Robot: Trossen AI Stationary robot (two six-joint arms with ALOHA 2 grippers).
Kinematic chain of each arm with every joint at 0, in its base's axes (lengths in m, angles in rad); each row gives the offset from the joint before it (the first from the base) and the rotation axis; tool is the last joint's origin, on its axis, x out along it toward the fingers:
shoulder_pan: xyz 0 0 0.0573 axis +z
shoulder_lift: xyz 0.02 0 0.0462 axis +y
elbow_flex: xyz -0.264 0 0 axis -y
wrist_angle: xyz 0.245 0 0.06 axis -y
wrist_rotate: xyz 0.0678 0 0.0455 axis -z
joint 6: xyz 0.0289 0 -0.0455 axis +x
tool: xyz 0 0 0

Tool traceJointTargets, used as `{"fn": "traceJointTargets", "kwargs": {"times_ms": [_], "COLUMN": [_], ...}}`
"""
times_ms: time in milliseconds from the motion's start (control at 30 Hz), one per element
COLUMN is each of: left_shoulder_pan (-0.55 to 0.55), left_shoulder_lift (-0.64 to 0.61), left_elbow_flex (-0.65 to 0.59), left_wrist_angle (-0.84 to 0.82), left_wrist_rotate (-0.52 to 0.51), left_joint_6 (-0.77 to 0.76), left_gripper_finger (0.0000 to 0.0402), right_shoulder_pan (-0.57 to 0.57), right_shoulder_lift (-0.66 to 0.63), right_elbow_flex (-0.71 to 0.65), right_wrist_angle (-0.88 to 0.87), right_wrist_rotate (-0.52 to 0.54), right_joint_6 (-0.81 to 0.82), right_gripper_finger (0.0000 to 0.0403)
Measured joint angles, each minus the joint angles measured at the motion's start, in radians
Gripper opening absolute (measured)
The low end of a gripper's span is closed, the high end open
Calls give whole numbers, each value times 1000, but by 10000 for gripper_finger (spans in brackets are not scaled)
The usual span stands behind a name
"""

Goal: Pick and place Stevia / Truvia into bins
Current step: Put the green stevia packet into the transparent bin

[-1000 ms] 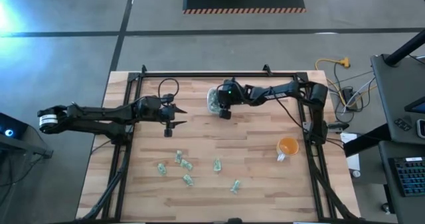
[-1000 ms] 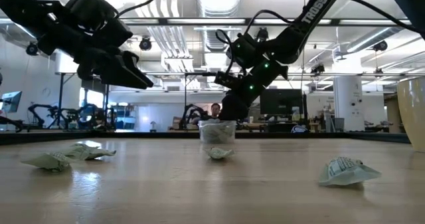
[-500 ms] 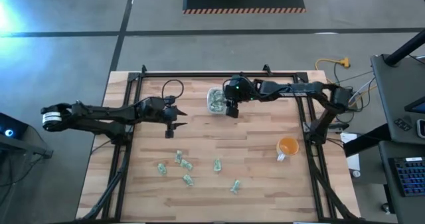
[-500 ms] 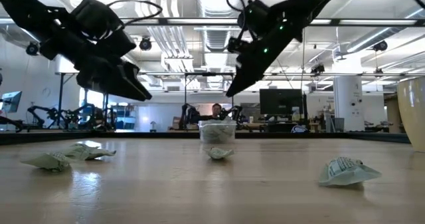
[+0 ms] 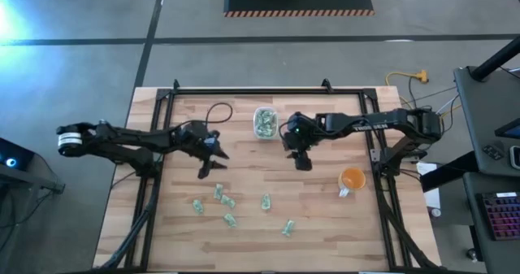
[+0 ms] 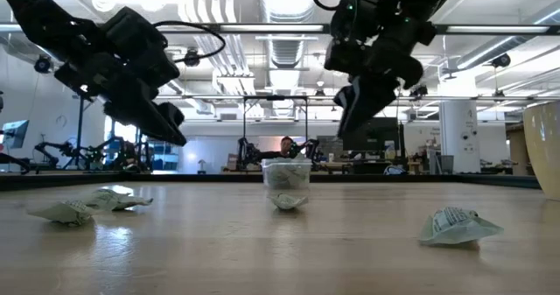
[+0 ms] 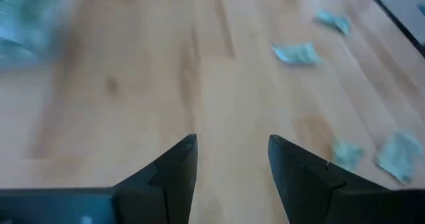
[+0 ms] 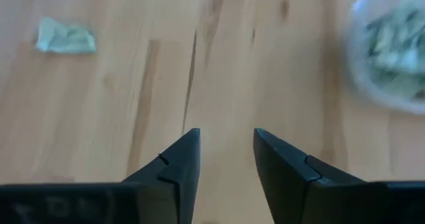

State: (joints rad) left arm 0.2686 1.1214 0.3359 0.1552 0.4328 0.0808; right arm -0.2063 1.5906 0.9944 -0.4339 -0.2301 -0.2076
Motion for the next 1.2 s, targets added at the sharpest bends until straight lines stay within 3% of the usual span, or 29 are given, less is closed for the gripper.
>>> {"fn": "traceJointTargets", "kwargs": {"times_ms": [300, 600, 1033, 1200], "left_shoulder_pan": [-179, -322, -364, -364], "left_shoulder_lift": [46, 76, 150, 151], "left_elbow_flex": [0, 0, 3, 3], "left_wrist_angle": [-95, -96, -111, -118], "left_wrist_rotate": [-7, -158, -218, -227], "left_joint_6": [-77, -109, -179, -179], "left_gripper_finger": [169, 169, 167, 133], "right_shoulder_pan": [4, 4, 4, 4], "right_shoulder_lift": [0, 0, 1, 1], "right_elbow_flex": [-3, -3, -4, -4], "right_wrist_angle": [-43, -30, -24, -22], "right_wrist_rotate": [1, 1, 1, 1], "right_joint_6": [55, 70, 70, 70], "right_gripper_finger": [120, 116, 98, 92]}}
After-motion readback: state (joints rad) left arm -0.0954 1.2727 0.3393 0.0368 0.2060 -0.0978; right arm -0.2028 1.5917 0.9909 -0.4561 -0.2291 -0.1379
